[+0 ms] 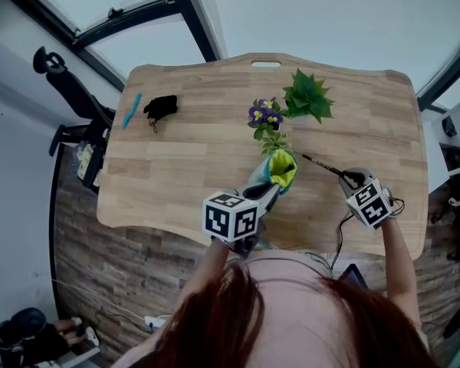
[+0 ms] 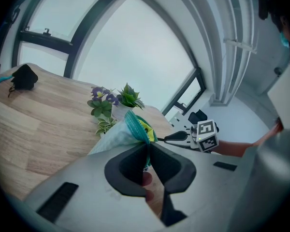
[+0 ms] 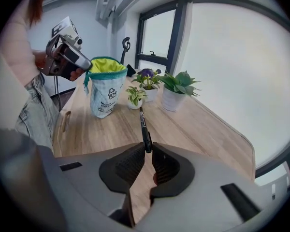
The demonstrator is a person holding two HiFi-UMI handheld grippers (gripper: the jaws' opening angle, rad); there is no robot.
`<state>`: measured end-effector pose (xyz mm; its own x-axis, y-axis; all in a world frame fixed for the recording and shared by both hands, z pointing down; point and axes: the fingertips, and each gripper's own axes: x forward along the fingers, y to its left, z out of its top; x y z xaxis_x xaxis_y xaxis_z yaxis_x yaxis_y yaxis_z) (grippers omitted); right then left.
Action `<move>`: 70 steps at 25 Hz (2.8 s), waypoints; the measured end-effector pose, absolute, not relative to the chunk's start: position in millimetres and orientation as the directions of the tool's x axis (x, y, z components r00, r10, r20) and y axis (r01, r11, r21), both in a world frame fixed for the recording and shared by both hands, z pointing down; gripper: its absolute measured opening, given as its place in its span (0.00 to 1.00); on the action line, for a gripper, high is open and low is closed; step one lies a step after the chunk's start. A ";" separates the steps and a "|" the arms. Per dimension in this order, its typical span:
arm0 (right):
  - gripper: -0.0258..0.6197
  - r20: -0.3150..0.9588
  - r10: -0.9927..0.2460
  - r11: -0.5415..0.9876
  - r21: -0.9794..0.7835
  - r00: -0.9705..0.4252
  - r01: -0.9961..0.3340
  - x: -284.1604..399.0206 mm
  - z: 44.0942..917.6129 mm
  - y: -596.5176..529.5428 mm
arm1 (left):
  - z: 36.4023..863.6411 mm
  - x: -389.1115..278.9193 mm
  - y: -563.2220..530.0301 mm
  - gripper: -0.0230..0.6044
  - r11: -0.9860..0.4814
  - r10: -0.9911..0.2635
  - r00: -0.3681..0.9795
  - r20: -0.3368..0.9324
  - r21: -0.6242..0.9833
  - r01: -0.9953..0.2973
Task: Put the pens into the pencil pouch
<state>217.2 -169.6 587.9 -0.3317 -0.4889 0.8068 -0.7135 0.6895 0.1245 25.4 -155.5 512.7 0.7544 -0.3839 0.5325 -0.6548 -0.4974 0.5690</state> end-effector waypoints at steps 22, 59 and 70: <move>0.10 0.698 -0.613 0.670 0.211 -0.370 -0.712 199.5 489.0 -153.7 | 511.5 32.3 -155.1 0.07 -0.528 -0.353 0.787 0.507 0.586 -0.614; 0.09 0.776 -0.403 0.907 0.268 -0.486 -0.325 104.4 458.3 -163.0 | 510.1 32.0 -145.4 0.07 -0.560 -0.333 0.803 0.495 0.581 -0.590; 0.10 0.829 -0.303 0.949 0.218 -0.469 -0.227 72.8 483.8 -166.8 | 511.5 32.5 -143.4 0.07 -0.561 -0.328 0.805 0.494 0.583 -0.587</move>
